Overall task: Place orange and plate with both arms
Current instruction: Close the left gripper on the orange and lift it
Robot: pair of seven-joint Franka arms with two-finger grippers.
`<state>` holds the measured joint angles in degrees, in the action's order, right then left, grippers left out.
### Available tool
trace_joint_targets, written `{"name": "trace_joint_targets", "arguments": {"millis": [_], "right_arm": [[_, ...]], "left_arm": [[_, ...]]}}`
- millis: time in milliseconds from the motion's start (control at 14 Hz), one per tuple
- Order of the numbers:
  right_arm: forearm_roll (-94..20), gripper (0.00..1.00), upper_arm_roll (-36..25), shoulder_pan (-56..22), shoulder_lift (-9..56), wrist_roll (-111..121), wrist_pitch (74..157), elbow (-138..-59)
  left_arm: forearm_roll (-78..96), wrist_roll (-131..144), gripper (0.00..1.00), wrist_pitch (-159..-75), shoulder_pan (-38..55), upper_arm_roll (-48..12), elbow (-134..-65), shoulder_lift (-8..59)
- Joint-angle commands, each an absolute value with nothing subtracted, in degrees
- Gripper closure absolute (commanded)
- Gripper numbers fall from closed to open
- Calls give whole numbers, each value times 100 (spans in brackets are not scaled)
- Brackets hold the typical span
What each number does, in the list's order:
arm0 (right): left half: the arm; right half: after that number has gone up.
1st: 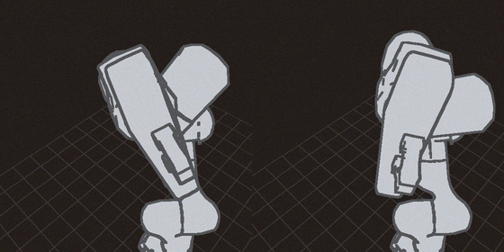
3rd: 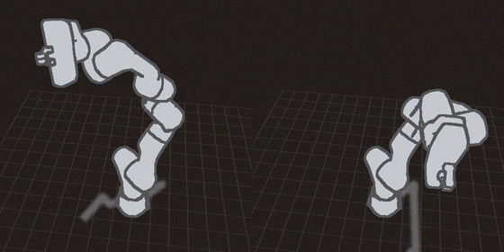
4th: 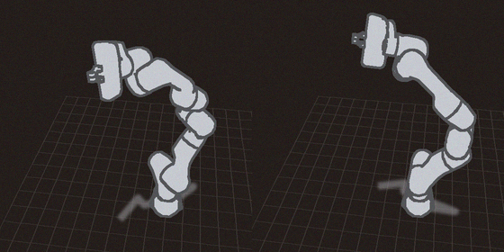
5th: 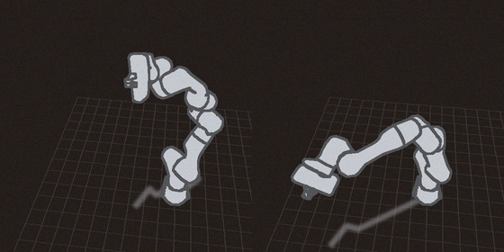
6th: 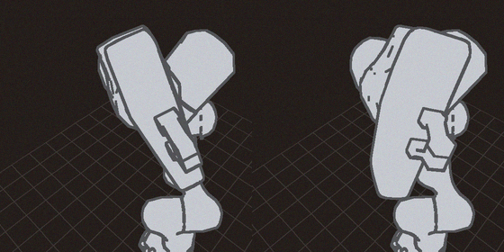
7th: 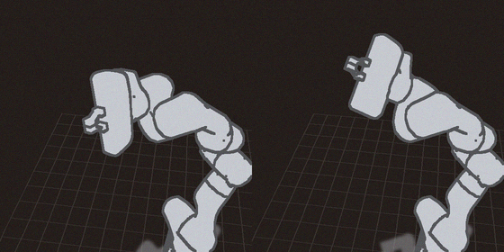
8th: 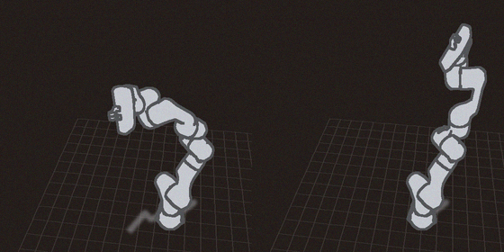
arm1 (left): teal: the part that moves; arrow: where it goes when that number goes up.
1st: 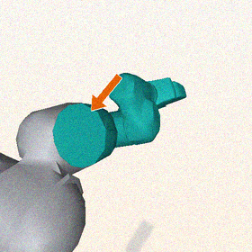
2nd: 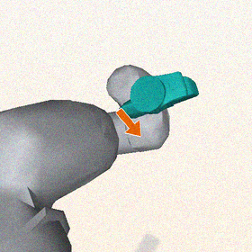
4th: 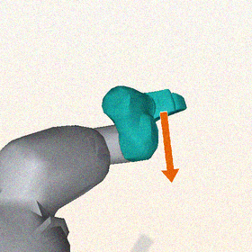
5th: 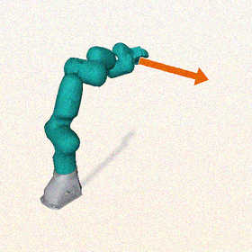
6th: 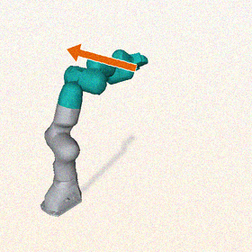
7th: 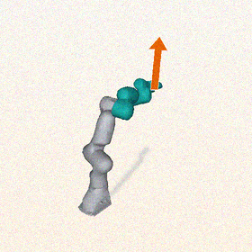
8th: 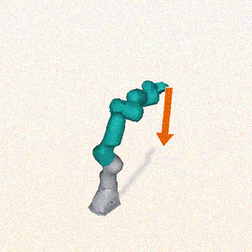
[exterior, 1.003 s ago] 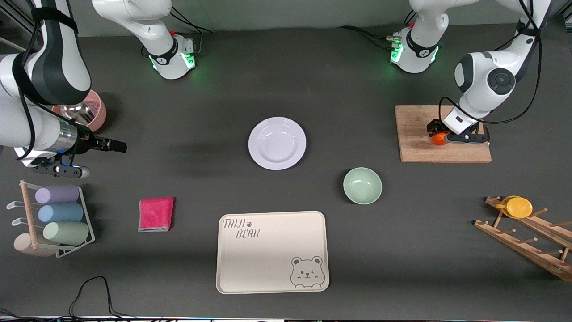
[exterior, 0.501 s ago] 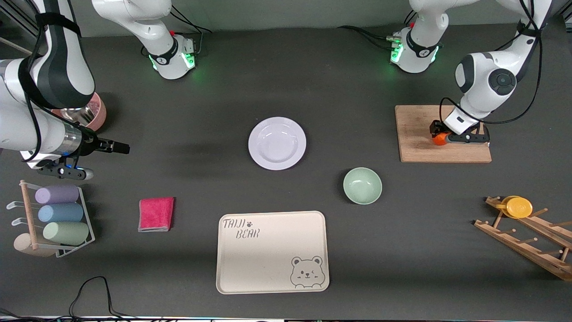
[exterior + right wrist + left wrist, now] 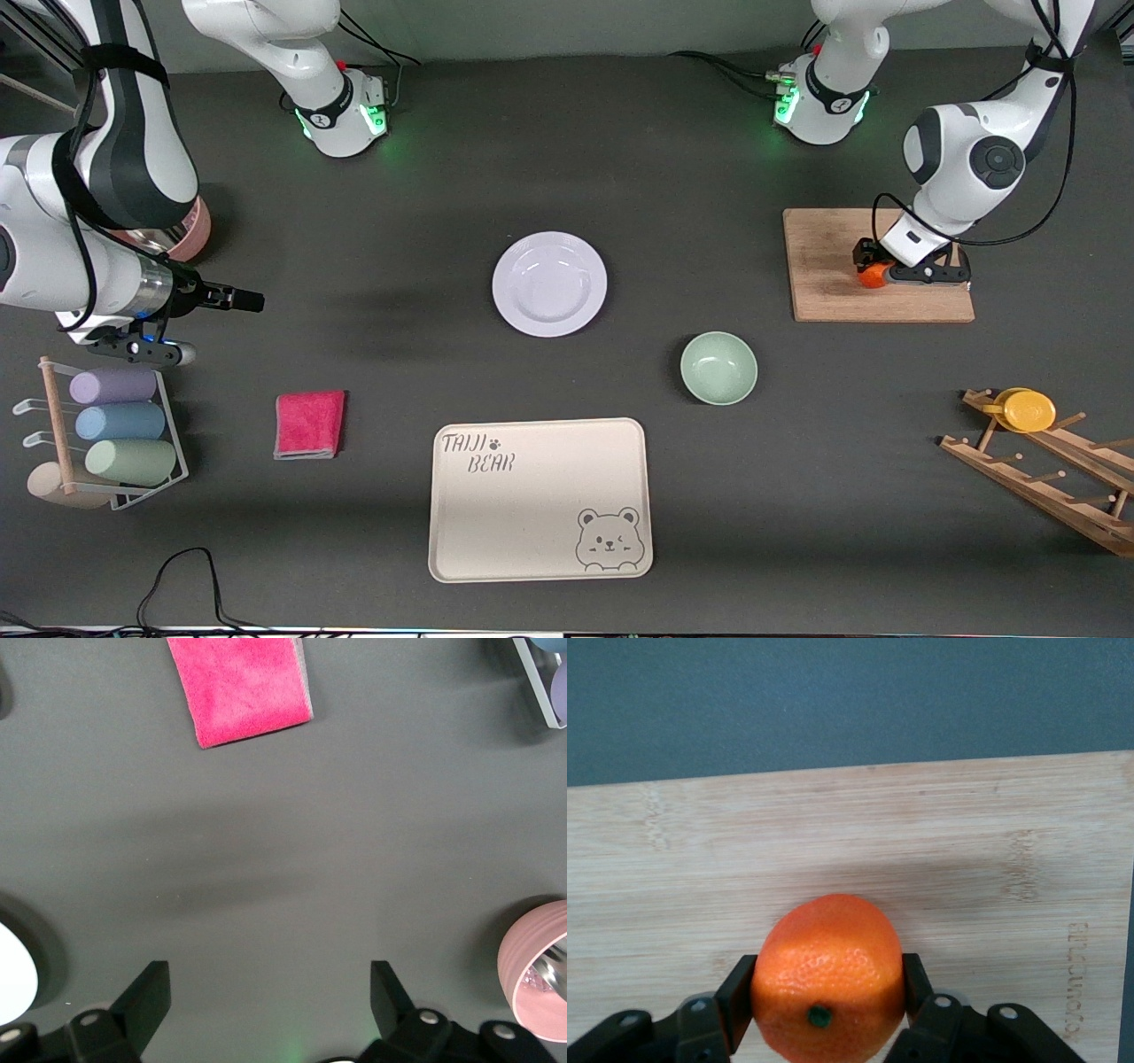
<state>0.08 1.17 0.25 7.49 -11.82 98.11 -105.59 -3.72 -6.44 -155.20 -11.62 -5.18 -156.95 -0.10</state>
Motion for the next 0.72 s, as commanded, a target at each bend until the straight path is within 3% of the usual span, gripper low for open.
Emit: {"name": "trace_joint_targets", "arguments": {"millis": [0, 358, 645], "right_arm": [[-87, 0, 97, -9, 607, -1354, 9782, -10529], [-255, 0, 88, -9, 589, -1362, 9756, -10547], [-552, 0, 70, 26, 615, -1152, 9756, -10564]], "left_arm": [[-360, -756, 100, -14034, -1292, -545, -15085, -605], [-325, -730, 100, -11167, -1266, -562, -13021, -721], [-308, -747, 100, -9076, -1240, -571, -10852, -222]]}}
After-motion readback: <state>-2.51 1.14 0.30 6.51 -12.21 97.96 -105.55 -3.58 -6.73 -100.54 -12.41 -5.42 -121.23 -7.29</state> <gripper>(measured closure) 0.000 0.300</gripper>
